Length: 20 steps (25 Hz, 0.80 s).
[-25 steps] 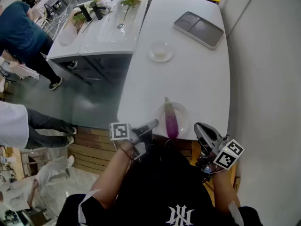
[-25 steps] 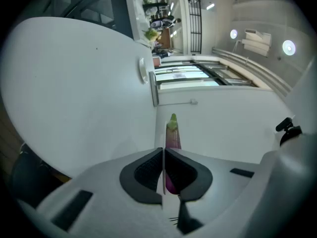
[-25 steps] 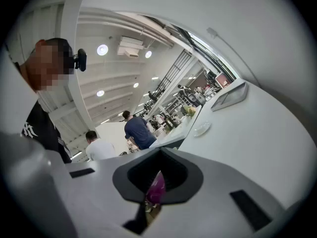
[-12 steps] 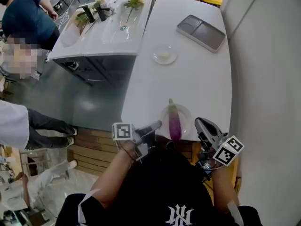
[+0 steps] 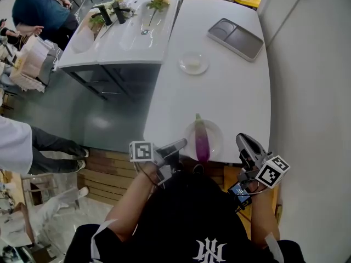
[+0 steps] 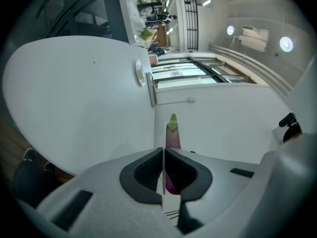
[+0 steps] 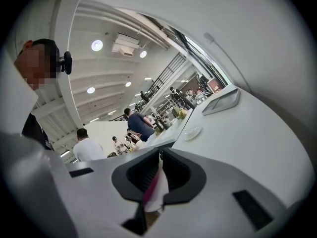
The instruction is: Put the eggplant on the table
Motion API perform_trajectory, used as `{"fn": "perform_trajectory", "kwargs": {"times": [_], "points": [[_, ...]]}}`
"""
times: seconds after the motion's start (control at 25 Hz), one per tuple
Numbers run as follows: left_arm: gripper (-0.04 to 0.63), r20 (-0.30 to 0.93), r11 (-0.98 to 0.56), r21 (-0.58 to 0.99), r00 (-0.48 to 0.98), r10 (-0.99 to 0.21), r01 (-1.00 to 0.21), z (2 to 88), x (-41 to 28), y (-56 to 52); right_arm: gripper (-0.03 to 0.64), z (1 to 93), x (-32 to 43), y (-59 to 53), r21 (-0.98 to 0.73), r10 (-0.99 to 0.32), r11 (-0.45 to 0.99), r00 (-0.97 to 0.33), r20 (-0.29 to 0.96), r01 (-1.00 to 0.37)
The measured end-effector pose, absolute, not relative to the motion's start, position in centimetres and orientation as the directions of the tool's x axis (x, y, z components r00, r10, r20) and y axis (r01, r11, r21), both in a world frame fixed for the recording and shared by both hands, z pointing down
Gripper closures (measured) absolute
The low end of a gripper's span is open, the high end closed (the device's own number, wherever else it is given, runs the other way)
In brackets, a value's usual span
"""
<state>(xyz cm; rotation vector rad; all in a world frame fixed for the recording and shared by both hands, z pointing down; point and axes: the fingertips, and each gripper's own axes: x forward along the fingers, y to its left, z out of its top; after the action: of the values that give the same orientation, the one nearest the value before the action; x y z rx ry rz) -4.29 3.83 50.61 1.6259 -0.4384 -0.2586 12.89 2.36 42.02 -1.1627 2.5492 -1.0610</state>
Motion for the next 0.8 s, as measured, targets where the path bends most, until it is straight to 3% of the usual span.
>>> {"fn": "perform_trajectory", "kwargs": {"times": [0.24,0.4,0.8], "points": [[0.580,0.081,-0.057,0.992,0.901,-0.427,-0.116,50.0,-5.4,3.3,0.606,41.7,13.4,2.7,-0.647,-0.737,0.425,-0.657,0.159,-0.633],[0.580,0.079,-0.073,0.990,0.904,-0.420,-0.120,49.9,-6.1,2.8,0.550,41.9,12.8,2.9,-0.646,-0.730,0.419,-0.660,0.178,-0.638],[0.580,0.072,-0.066,0.992,0.917,-0.392,-0.106,49.8,-8.1,1.2,0.549,42.5,10.9,4.1,-0.659,-0.750,0.362,-0.626,0.214,-0.659]]}}
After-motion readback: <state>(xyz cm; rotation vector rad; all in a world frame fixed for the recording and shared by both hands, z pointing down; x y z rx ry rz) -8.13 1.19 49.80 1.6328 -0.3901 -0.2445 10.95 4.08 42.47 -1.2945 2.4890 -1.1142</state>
